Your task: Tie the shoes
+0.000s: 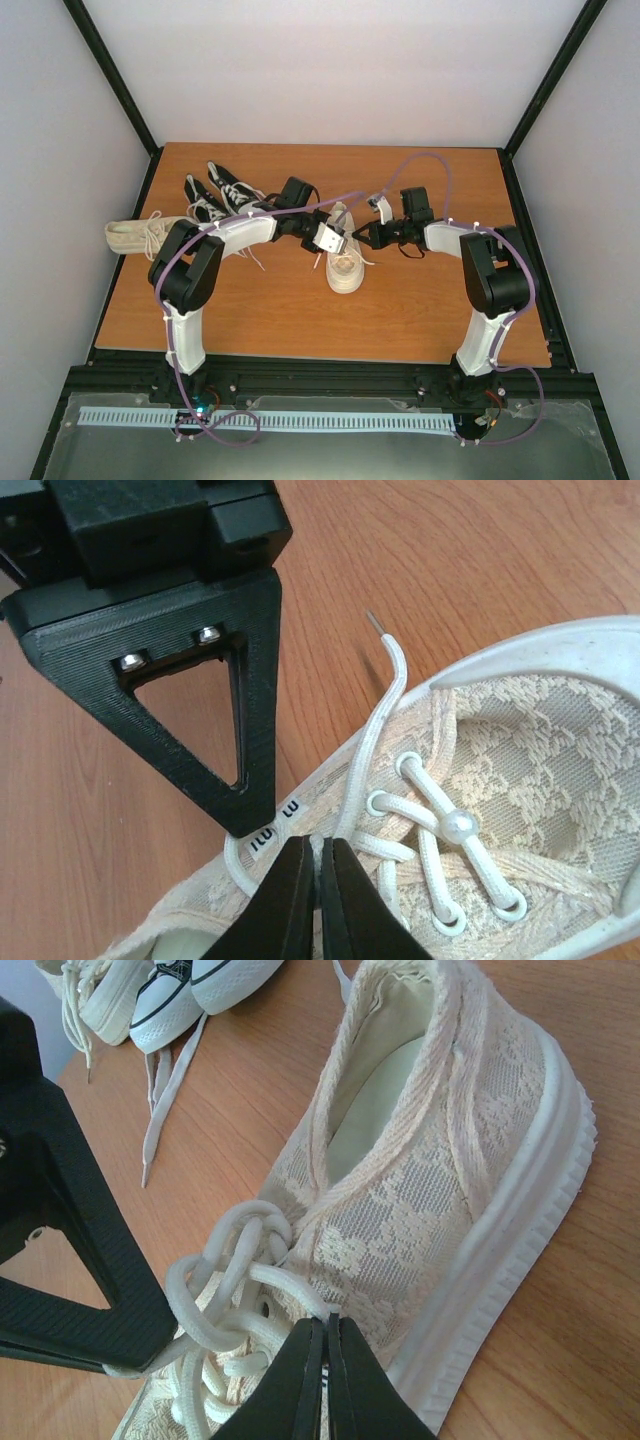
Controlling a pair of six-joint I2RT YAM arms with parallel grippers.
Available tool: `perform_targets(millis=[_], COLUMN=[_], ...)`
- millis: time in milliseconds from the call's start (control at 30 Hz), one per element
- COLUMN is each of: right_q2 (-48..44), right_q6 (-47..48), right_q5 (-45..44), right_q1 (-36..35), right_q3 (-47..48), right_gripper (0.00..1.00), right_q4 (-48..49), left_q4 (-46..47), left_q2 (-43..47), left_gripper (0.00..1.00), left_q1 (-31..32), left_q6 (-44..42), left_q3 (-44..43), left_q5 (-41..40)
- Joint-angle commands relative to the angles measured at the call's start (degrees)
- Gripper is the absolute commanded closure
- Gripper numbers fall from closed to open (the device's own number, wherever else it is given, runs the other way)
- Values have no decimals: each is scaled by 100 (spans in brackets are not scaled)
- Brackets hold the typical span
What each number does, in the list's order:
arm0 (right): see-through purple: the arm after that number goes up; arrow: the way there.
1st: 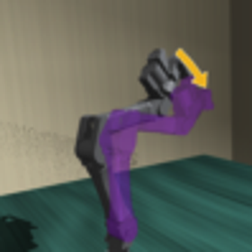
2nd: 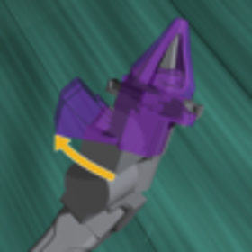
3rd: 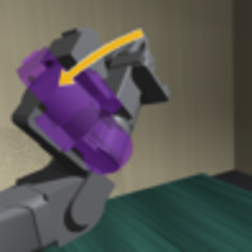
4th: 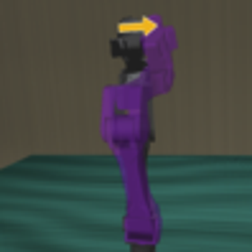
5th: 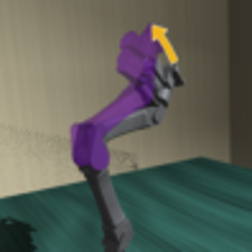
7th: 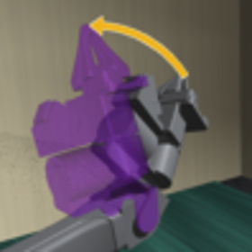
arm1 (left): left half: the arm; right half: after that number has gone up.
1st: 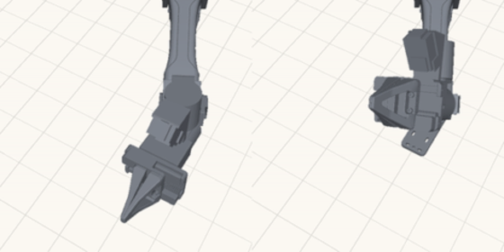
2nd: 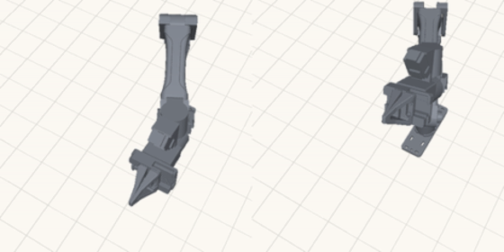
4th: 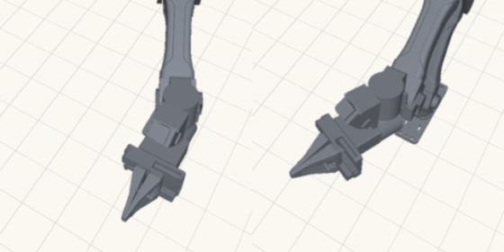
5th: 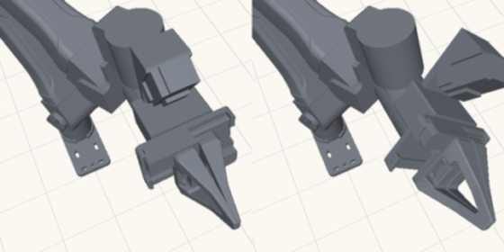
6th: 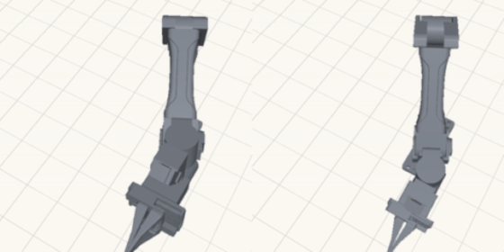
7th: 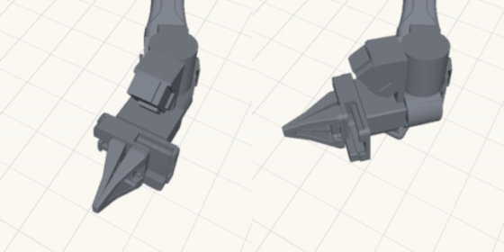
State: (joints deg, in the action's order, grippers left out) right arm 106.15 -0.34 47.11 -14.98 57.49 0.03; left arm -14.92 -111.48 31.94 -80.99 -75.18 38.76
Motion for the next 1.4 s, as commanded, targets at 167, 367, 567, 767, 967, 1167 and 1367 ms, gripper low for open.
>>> perform_targets(millis=[167,367,567,767,967,1167,1367], right_q2=[-6,-121,-251,-235,-189,-226,-173], right_q6=[-214,-161,-311,-375,-278,-273,-190], right_q5=[43,-140,-242,-264,-318,-380,-133], right_q1=[99,242,403,457,495,582,527], right_q3=[-58,-210,-437,-445,-459,-576,-607], right_gripper=[97,97,97,97,97,97,97], right_q4=[319,196,325,379,197,155,136], left_q4=[-457,-1818,-2709,-2641,-1955,-1849,-1103], left_q2=[56,-57,-297,-423,-620,-747,-778], left_gripper=[99,99,99,99,99,99,99], left_q1=[-43,-349,-570,-626,-760,-842,-883], left_q6=[319,627,35,90,1275,2077,4296], left_q3=[-254,-556,-828,-954,-1122,-1425,-1738], left_q5=[174,403,417,392,206,289,611])
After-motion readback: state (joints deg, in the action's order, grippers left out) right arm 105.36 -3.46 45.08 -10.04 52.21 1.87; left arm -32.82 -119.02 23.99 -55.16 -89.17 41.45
